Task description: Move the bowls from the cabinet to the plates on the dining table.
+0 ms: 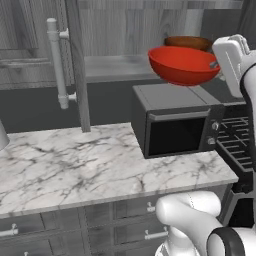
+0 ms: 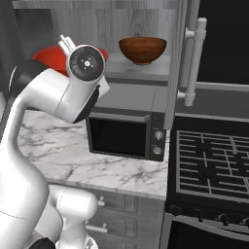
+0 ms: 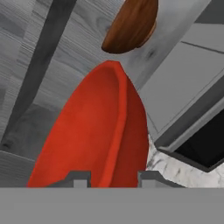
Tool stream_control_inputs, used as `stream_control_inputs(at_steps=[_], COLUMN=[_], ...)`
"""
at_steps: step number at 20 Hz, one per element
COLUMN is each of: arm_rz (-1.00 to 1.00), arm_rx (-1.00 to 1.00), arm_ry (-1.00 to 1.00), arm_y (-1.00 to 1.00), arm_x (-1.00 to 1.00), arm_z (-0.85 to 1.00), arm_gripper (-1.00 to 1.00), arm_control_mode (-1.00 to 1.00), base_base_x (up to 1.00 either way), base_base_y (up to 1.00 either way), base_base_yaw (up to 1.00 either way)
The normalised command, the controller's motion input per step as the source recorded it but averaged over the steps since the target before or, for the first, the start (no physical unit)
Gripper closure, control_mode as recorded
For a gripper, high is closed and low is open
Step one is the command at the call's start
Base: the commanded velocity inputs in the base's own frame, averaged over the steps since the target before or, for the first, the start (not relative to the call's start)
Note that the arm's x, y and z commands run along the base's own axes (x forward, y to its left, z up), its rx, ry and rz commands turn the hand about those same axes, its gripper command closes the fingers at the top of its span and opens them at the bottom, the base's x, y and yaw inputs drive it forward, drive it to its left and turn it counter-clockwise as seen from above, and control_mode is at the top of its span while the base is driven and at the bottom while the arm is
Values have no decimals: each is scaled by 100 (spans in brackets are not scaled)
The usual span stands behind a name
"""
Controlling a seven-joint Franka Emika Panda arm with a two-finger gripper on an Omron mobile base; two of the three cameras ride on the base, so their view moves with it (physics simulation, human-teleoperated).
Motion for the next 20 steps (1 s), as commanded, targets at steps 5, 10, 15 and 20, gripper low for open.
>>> stream_control_inputs(at_steps=[5,10,15,20], arm_rz=[0,0,0,0], arm_rx=[-3,-1,0,0], arm_ry=[0,-1,0,0], arm_y=[-16,-10,-8,0], arm_x=[-62,-60,-47,0], arm_z=[-2,4,5,0], arm_gripper=[100,100,100,100], arm_control_mode=[-100,-100,100,100], base_base_x=[0,0,-12,-59], base_base_y=[0,0,-2,-10], base_base_yaw=[0,0,0,0])
